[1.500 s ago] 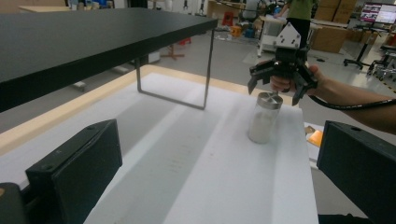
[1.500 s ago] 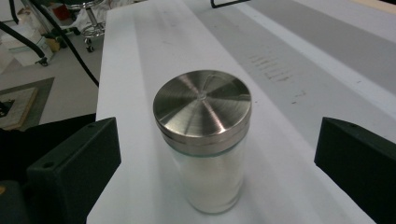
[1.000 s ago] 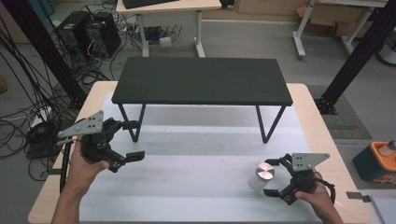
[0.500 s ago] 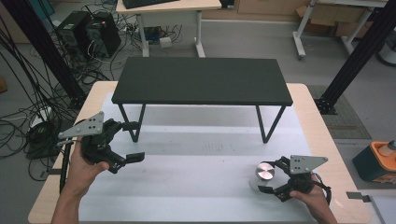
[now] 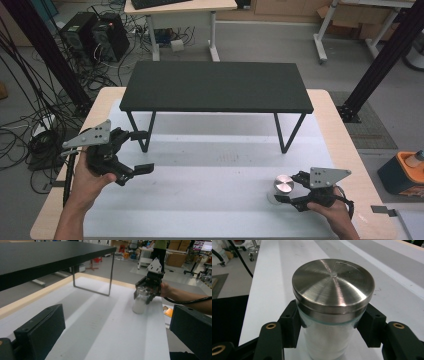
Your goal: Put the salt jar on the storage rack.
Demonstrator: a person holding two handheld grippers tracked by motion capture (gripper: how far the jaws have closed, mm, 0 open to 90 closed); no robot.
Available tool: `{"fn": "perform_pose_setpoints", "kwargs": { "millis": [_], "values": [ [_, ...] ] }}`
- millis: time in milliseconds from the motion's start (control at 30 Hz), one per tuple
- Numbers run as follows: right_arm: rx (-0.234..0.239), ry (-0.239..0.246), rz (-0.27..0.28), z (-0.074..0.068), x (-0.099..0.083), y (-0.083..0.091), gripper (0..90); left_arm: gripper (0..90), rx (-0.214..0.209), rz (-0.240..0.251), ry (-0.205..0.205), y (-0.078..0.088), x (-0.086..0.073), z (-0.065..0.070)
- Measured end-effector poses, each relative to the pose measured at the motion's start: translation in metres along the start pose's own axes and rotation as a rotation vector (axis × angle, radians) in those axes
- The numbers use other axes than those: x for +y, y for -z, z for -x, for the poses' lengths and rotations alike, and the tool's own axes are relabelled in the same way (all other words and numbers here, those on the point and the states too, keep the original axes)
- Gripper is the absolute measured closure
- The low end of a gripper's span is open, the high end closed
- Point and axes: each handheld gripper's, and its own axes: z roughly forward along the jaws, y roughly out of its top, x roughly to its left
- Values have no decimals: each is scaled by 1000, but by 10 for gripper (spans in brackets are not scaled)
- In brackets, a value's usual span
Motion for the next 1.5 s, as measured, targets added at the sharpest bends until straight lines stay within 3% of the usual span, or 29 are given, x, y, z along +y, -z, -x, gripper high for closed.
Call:
{"fn": "perform_pose_setpoints", "kwargs": {
  "millis": [133,333,400,433,500,533,567,600,633,700,767,800,833,867,900,933,967,1133,1233,1267,1467,1500],
  "values": [
    [-12,15,-20,-2,10,2,431,3,1,6,-4,1,2,1],
    [-19,41,28,-2,33,23,430,3,-7,12,-12,1,6,1],
    [-21,63,45,-2,59,38,430,3,-12,22,-13,1,7,1],
    [-21,63,45,-2,59,38,430,3,-12,22,-13,1,7,1],
    [-38,82,54,-1,93,54,430,3,-18,22,-15,0,9,1],
    [-38,82,54,-1,93,54,430,3,-18,21,-18,-1,10,1],
    [-42,90,63,0,112,61,430,3,-20,21,-20,-1,10,1],
    [-42,90,63,0,112,61,430,3,-26,23,-20,-2,11,0],
    [-38,95,70,3,123,65,430,3,-30,27,-18,-3,10,0],
    [-28,133,86,11,162,70,430,3,-37,31,-15,-5,10,-1],
    [-21,157,88,16,184,70,430,3,-46,26,-19,-7,11,-1],
    [-21,157,88,16,184,70,430,3,-46,26,-19,-7,11,-1],
    [-5,179,95,24,208,67,430,3,-51,23,-18,-8,12,0],
    [-5,179,95,24,208,67,430,3,-51,23,-18,-8,12,0],
    [0,199,97,30,231,62,430,3,-54,22,-20,-8,12,0],
    [2,208,99,33,242,59,430,3,-56,19,-20,-8,13,0],
    [2,208,99,33,242,59,430,3,-53,19,-24,-7,13,2],
    [13,218,123,51,286,38,430,3,-52,37,-28,1,14,5],
    [15,206,140,69,314,15,429,3,-48,41,-30,4,14,7],
    [15,206,140,69,314,15,429,3,-49,46,-29,4,14,7],
    [9,176,150,96,351,-32,429,3,-46,33,-35,6,17,5],
    [9,176,150,96,351,-32,429,3,-45,33,-37,6,18,5]
  ]
}}
